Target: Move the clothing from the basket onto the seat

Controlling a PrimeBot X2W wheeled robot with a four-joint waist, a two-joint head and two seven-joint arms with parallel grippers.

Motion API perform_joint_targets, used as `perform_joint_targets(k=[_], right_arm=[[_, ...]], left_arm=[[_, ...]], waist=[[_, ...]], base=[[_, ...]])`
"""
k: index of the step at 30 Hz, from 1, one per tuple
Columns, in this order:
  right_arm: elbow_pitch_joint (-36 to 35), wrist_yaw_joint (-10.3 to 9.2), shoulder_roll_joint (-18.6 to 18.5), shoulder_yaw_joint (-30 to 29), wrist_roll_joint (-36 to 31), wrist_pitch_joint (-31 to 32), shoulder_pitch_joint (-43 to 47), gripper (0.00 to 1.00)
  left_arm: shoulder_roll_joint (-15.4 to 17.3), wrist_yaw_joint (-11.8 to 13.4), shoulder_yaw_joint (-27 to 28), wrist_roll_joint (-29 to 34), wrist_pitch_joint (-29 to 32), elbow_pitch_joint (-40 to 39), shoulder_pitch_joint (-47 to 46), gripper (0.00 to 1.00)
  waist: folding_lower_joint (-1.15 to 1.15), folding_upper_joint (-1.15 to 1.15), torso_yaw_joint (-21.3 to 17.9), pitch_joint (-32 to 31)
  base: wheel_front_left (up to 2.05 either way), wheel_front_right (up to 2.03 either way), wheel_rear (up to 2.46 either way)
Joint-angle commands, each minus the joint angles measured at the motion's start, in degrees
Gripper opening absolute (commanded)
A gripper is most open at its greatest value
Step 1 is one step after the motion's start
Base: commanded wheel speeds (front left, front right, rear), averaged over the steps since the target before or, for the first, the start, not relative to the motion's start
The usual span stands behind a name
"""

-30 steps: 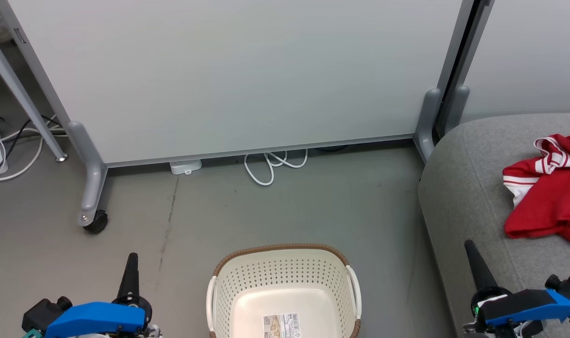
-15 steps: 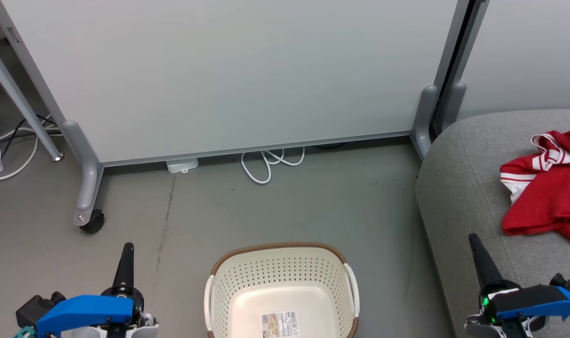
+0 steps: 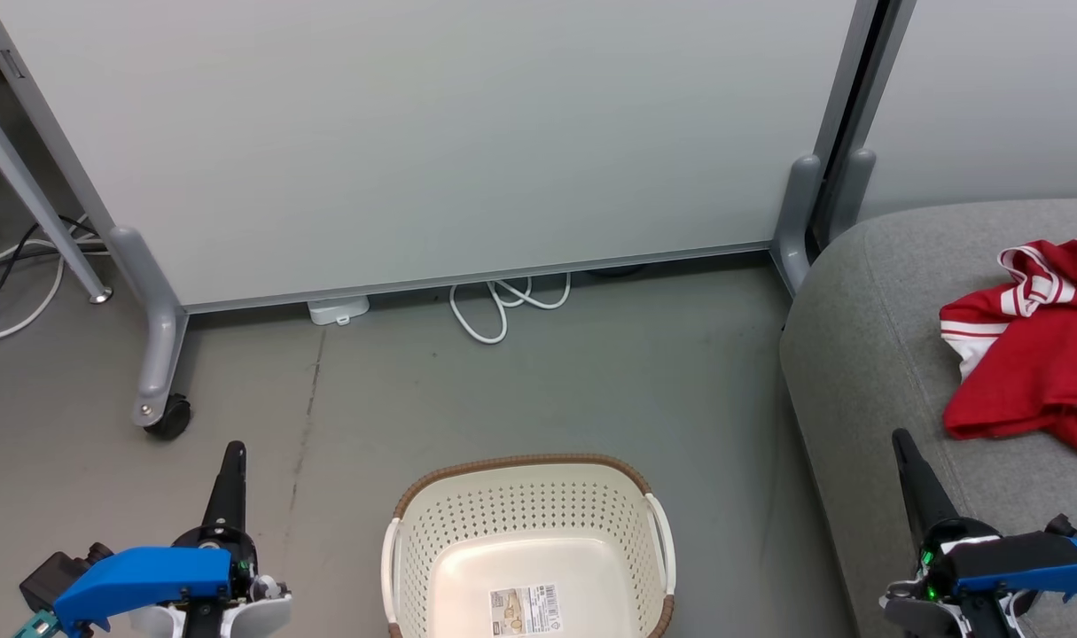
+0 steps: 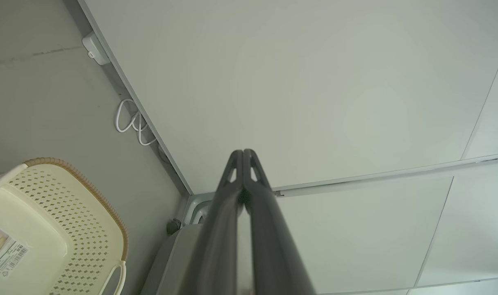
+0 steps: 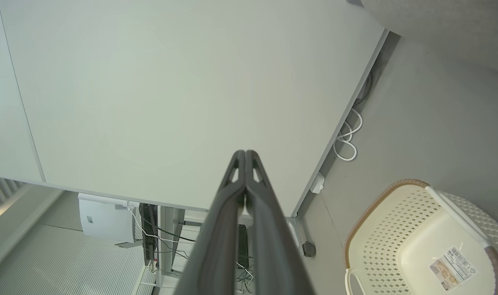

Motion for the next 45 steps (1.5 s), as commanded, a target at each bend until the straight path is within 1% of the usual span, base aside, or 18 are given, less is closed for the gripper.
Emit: perform_joint_targets(k=[1, 30, 45], right_arm=[[-0.6, 0.02, -0.1, -0.1, 1.4, 0.2, -1.2, 0.00], [-1.2, 0.02, -0.1, -1.0, 13.7, 1.8, -2.1, 0.00], [-1.2, 0.02, -0.1, -1.0, 13.7, 1.9, -2.0, 0.00]], left_arm=[[0.0, -0.4, 0.6, -1.0, 0.3, -0.6, -1.1, 0.00], [-0.8, -0.5, 3.1, -10.9, 3.4, -3.0, -2.0, 0.00], [-0.8, -0.5, 3.1, -11.0, 3.5, -3.0, -1.9, 0.00]], waist=[[0.00, 0.00, 0.0, 0.0], [0.00, 0.00, -1.1, 0.8], [0.00, 0.00, -1.1, 0.9]], base=[[0.00, 0.00, 0.00], [0.00, 0.00, 0.00], [0.00, 0.00, 0.00]])
